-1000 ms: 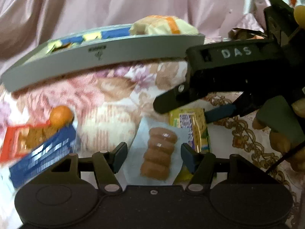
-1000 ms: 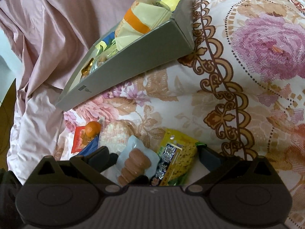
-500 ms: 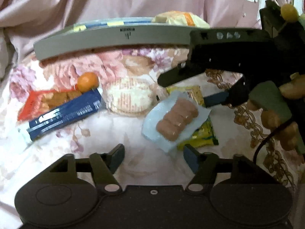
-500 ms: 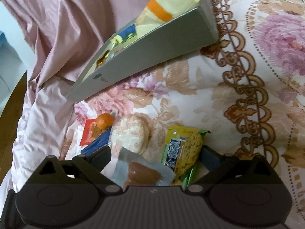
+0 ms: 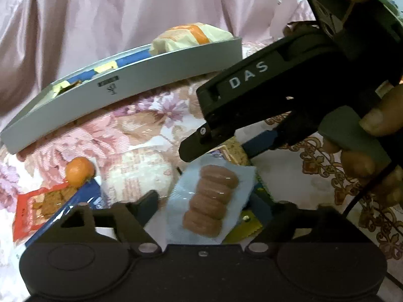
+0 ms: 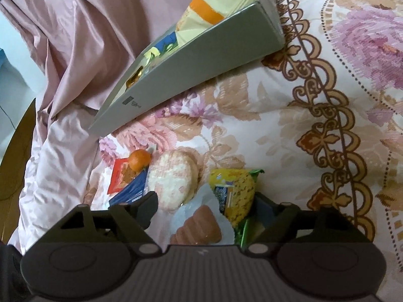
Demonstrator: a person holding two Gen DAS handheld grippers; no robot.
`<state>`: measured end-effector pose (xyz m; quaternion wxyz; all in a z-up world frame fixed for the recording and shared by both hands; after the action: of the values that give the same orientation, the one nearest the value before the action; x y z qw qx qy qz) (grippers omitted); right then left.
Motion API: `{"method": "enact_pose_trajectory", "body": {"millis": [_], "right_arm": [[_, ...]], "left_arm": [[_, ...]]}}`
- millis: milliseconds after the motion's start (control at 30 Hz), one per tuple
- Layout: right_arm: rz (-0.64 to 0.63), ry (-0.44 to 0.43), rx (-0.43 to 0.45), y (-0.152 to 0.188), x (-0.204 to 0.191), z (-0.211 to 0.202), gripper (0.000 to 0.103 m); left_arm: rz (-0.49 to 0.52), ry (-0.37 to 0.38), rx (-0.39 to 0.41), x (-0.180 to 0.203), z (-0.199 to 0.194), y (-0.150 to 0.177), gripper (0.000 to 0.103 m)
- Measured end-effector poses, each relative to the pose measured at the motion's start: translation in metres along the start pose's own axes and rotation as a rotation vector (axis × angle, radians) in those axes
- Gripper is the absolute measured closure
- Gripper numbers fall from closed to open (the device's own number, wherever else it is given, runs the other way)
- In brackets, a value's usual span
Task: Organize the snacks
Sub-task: 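Lower the left tool over the sausage pack while the right tool closes on the cracker packet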
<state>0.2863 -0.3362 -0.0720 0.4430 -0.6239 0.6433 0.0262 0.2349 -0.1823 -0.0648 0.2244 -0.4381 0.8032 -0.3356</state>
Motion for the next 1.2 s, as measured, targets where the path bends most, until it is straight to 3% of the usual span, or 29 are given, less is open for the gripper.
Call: {"method": "enact_pose_trajectory", "body": {"millis": [200, 367, 467, 633, 800, 933, 1033, 1200], "right_arm": [[0.017, 0.022, 0.024, -0.002, 0.006, 0.0, 0.039], [0.018, 0.04, 0.03, -0.002, 0.008, 0.0, 0.058], [0.005, 0.048, 0.028, -0.001, 0.007, 0.001, 0.065], [-0.029, 0.035, 0.005, 0.002, 0.0, 0.006, 0.065], [-0.031, 0.034, -0.005, 0.005, -0.004, 0.006, 0.06], [-0.041, 0.044, -0.005, 0.005, -0.005, 0.005, 0.059], [-0.029, 0.037, -0.003, 0.004, -0.004, 0.004, 0.058], [-0.016, 0.027, 0.0, 0.003, 0.0, 0.005, 0.058]], "left_arm": [[-0.078, -0.007, -0.005, -0.008, -0.002, 0.004, 0.035], [-0.203, -0.042, -0.051, -0.023, -0.012, 0.014, 0.042], [-0.282, -0.063, -0.101, -0.033, -0.018, 0.028, 0.054], [-0.311, -0.079, -0.082, -0.039, -0.035, 0.043, 0.054], [-0.277, -0.103, -0.034, -0.036, -0.038, 0.036, 0.038], [-0.184, -0.095, -0.012, -0.025, -0.027, 0.018, 0.026], [-0.137, -0.098, -0.038, -0.021, -0.01, 0.011, 0.026], [-0.214, -0.056, -0.037, -0.033, -0.005, 0.006, 0.035]]}}
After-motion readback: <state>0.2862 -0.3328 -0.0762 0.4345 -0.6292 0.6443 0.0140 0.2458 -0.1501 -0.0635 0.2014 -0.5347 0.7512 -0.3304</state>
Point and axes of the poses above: each gripper's, at about its wrist camera, not at the fingertips, and z roughly the way its jaws point, x to its right, y to its underside, the point moved 3 cm from there along z, roughly the way its jaws point, and after that the axes turned 5 degrees about -z, right-handed, at the moved point
